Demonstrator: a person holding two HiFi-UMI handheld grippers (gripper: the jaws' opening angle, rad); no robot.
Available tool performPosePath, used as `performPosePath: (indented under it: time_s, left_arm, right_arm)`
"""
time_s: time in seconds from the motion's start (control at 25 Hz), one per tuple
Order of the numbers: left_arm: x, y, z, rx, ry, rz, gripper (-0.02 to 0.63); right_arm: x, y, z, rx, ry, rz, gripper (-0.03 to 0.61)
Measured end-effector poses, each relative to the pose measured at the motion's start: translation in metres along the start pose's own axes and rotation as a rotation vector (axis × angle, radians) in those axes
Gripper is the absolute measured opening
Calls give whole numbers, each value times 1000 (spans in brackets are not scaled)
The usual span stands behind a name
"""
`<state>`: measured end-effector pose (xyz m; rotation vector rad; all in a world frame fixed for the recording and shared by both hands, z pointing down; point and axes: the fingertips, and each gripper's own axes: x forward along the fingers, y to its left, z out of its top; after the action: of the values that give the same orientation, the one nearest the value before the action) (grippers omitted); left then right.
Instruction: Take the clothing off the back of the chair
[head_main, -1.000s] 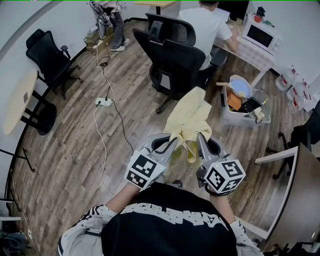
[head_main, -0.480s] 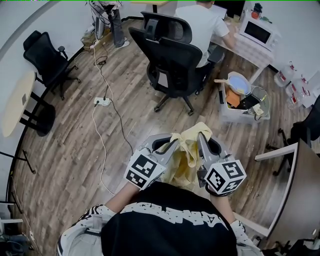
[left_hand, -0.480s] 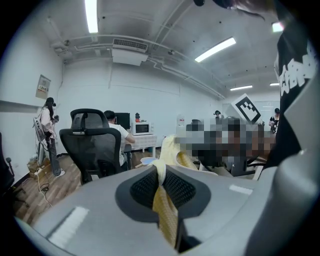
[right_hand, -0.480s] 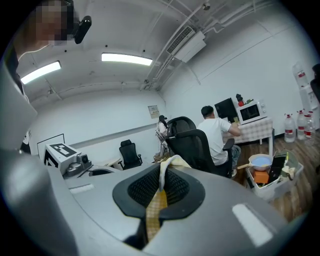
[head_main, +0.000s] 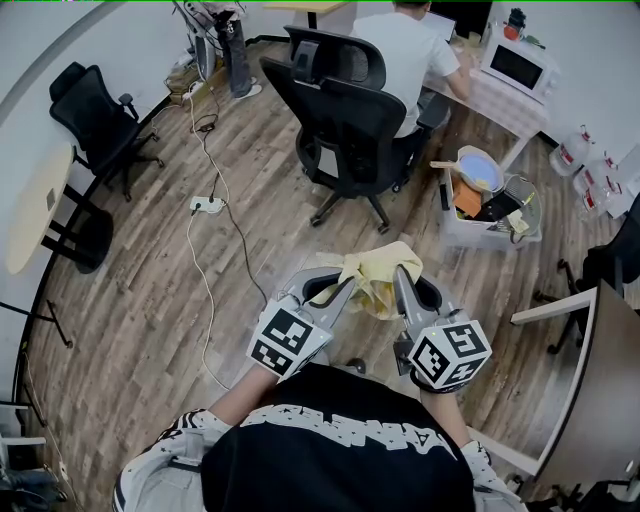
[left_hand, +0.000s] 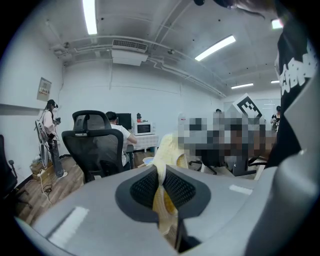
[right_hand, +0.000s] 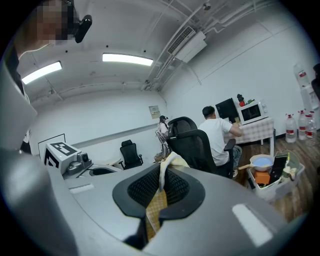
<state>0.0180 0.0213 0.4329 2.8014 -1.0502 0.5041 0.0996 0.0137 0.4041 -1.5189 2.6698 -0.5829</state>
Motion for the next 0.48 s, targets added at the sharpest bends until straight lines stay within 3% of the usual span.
performPosePath:
  time_s: [0.48]
  left_arm:
    - [3,3,2,2,0,-10,25]
  right_arm:
    - [5,-1,1,-1,1,0,18]
